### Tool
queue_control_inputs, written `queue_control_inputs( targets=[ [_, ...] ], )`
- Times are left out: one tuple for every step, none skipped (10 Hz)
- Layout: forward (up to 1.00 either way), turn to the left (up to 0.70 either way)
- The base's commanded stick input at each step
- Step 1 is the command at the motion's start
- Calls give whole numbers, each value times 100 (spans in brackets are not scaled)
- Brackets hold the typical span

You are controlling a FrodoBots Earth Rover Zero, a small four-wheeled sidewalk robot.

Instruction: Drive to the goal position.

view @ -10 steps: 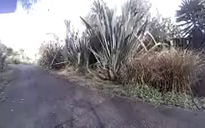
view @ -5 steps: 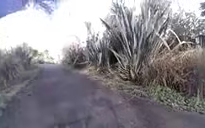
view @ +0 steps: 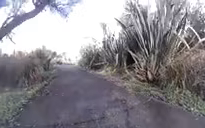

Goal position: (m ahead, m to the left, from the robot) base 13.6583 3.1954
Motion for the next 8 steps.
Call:
queue_control_inputs(
  targets=[
    [0,0],
    [0,0],
    [0,0],
    [0,0],
    [27,0],
    [84,0],
    [85,0],
    [85,0]
  ],
)
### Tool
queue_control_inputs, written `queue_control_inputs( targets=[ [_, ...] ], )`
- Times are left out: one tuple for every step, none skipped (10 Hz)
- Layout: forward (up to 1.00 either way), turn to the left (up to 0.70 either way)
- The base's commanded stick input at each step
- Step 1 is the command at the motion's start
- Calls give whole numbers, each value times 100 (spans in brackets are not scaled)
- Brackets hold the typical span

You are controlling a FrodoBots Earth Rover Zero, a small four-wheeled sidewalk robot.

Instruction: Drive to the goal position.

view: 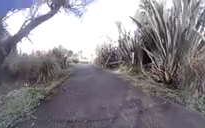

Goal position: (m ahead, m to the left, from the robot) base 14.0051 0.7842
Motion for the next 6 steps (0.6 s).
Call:
queue_control_inputs(
  targets=[
    [85,1],
    [85,6],
    [85,34],
    [85,34],
    [85,34],
    [85,26]
  ],
)
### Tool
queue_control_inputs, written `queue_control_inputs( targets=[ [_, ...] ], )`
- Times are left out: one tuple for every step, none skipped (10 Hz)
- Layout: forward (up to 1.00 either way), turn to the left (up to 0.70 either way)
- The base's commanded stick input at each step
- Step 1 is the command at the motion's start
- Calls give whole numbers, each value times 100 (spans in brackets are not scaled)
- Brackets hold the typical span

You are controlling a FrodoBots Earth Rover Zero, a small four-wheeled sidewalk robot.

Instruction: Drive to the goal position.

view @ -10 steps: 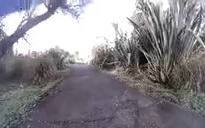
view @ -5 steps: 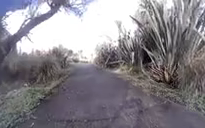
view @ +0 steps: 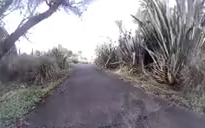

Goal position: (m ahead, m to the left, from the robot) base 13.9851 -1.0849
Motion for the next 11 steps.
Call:
queue_control_inputs(
  targets=[
    [85,16],
    [85,2],
    [85,0],
    [85,0],
    [85,0],
    [85,0],
    [85,0],
    [85,0],
    [85,0],
    [85,0],
    [85,0]
  ],
)
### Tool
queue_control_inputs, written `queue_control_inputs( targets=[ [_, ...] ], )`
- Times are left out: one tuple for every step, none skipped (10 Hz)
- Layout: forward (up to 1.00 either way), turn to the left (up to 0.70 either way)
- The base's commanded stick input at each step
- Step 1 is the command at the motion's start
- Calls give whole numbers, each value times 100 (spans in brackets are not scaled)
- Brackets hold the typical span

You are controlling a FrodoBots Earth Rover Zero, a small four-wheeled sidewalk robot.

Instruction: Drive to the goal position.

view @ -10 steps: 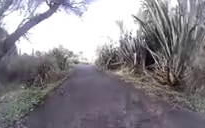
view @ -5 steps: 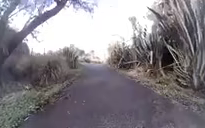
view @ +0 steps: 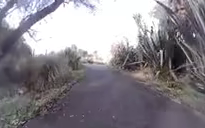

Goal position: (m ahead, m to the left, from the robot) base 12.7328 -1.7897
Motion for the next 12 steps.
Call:
queue_control_inputs(
  targets=[
    [85,-11],
    [85,-33],
    [85,-34],
    [85,-22],
    [85,0],
    [85,0],
    [85,0],
    [85,0],
    [85,0],
    [85,0],
    [85,0],
    [85,0]
  ],
)
